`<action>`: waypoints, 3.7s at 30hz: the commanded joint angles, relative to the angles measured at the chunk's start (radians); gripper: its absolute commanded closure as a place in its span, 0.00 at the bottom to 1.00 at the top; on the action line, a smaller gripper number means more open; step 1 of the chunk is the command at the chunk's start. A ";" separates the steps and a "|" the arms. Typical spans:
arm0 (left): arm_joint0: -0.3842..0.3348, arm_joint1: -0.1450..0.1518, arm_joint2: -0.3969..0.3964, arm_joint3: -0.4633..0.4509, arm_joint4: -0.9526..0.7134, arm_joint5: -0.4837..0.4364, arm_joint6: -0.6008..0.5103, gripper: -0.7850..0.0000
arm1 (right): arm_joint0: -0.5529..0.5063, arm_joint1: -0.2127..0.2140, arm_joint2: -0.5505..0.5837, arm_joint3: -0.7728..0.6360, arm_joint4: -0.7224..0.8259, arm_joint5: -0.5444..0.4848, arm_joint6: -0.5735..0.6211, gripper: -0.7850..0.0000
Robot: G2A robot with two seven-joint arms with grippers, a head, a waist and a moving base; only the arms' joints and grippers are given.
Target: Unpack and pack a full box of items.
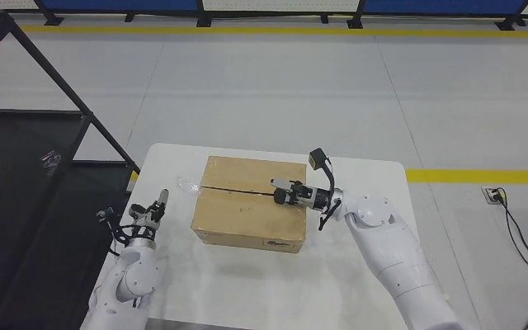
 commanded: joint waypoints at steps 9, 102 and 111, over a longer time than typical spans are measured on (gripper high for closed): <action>-0.175 -0.014 0.126 0.279 0.253 -0.154 0.077 0.00 | 0.000 0.000 0.000 0.000 0.000 0.000 0.000 0.00; -0.120 -0.125 0.041 0.208 0.169 0.158 0.343 0.00 | -0.033 0.024 -0.038 -0.048 0.034 0.018 -0.042 0.00; -0.081 -0.097 -0.014 0.234 0.282 0.093 0.277 0.00 | -0.018 0.023 -0.052 -0.040 0.039 0.026 -0.034 0.00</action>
